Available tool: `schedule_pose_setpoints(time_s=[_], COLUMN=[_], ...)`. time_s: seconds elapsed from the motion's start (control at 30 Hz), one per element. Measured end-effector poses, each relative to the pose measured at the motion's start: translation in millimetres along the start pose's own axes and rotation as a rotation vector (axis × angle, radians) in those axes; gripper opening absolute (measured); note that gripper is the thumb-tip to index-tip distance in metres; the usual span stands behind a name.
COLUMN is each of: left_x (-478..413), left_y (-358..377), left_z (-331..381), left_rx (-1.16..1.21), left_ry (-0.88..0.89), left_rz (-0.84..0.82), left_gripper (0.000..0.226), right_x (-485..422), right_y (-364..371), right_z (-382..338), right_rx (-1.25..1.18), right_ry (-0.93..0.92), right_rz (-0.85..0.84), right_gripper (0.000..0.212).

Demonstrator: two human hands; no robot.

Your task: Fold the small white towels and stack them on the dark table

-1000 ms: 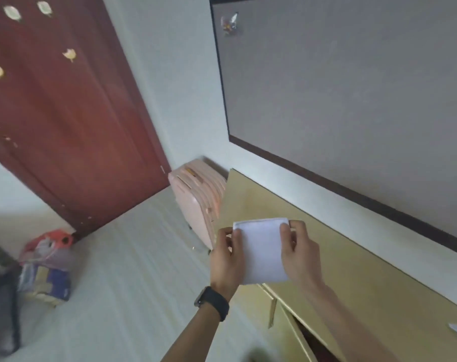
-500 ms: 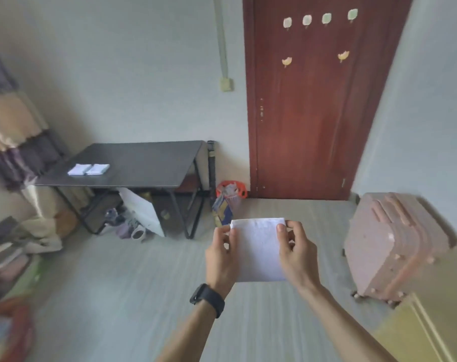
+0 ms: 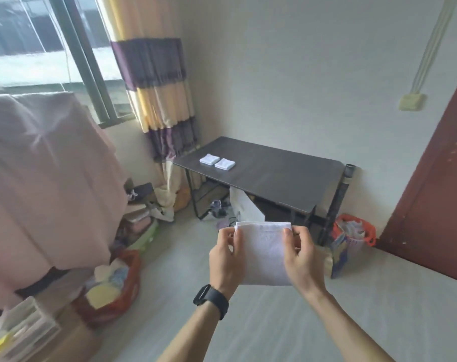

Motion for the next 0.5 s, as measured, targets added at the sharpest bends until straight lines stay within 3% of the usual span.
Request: schedule_pose_setpoints(time_s=[0.5], left_x=[-338], left_y=[-30], left_z=[-47], left_rx=[-0.088], left_ry=[0.004], left_rz=[0.209], left_gripper=[0.017], right_x=[-267], right_y=[261], right_z=[-51], right_rx=[-0.078], right_ry=[-0.079], right_rz=[-0.196], right_gripper=[0.02])
Point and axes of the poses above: each hand's wrist, its own x-axis away from the middle knuckle, its own y-axis out of the palm, z = x × y, the point moved 3 cm from there along -x, towards the middle knuckle, and after that the axes turned 15 degrees about x, right-handed, at the moved point
